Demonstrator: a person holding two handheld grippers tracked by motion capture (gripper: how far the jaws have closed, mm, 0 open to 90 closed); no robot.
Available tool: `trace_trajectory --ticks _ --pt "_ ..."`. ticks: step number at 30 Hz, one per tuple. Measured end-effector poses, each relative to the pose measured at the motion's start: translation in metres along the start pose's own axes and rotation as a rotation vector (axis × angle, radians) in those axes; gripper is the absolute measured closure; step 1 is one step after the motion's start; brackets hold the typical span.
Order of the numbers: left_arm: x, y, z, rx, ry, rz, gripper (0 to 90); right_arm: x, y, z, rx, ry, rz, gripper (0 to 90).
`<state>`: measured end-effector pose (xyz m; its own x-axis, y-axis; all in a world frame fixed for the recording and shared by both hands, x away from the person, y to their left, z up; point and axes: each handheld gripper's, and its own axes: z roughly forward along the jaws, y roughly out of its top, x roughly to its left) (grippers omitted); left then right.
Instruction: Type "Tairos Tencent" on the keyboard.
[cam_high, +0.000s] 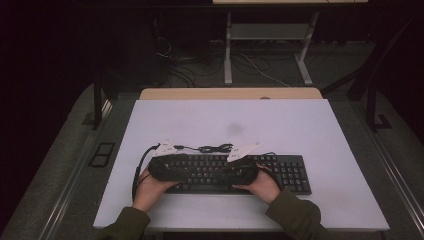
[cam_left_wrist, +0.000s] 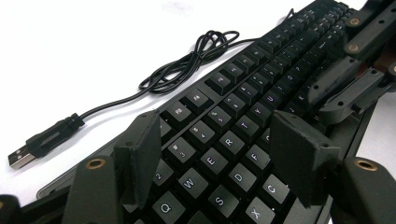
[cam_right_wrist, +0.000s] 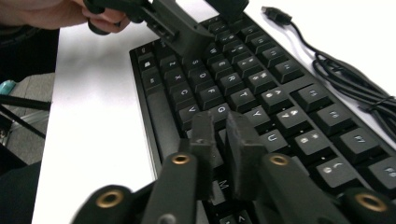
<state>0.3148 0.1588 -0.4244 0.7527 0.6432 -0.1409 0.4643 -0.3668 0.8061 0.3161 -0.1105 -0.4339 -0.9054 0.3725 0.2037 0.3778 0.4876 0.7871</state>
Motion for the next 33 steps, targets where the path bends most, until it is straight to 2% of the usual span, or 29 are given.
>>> trace_trajectory --ticks 9,16,26,33 --pt "-0.003 0.002 0.002 0.008 -0.019 0.015 46.3 -0.008 0.0 -0.01 -0.042 -0.021 0.031 53.4" --pt "-0.007 0.006 0.005 0.019 -0.035 0.041 64.4 -0.013 0.001 -0.017 -0.061 -0.052 0.052 39.4" --pt "-0.016 0.011 0.015 0.042 -0.07 0.064 88.0 -0.021 -0.002 -0.022 -0.079 -0.073 0.066 28.7" --pt "-0.018 0.012 0.02 0.055 -0.074 0.073 89.0 -0.024 -0.003 -0.025 -0.09 -0.084 0.074 25.5"
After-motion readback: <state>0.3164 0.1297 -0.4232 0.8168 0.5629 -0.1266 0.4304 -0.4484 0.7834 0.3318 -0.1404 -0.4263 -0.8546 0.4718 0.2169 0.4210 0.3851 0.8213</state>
